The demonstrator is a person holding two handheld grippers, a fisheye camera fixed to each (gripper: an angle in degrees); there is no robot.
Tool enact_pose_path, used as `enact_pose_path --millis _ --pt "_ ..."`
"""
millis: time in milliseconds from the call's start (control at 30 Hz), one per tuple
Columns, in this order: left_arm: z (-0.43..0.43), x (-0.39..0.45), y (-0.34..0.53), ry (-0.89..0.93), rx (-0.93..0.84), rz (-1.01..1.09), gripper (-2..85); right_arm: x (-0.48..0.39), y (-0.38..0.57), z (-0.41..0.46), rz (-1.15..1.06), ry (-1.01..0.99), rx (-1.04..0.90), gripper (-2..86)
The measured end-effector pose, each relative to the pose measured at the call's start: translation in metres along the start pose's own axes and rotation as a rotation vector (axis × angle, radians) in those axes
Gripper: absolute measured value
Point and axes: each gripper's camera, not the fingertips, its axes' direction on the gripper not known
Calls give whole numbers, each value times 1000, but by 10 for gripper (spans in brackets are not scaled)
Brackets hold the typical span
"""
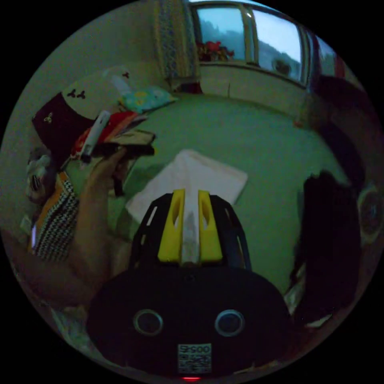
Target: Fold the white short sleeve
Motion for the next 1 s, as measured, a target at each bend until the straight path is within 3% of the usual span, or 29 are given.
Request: enact_pose_path --millis 100,233,433,467,633,867,1000 --pt "-6 -7 5 -20 -4 26 -6 -20 -54 47 -37 118 -1 -1" --pt "-12 -14 11 -69 -16 47 -6 -30 -108 107 59 5 -88 -12" --pt "-22 -24 19 -46 -23 51 -6 -41 -139 192 88 51 -326 -12" --pt "-23 -25 20 -52 -24 51 -6 -40 -143 197 93 49 -297 -12" --pt "-32 -30 29 -23 -30 55 -6 -35 -161 199 112 28 -335 -13" --pt "-47 -38 46 -15 -24 31 -6 -35 -134 123 56 -104 -131 -10" --pt "-57 -40 58 -7 -18 11 -6 -45 -98 97 12 -156 -127 -10"
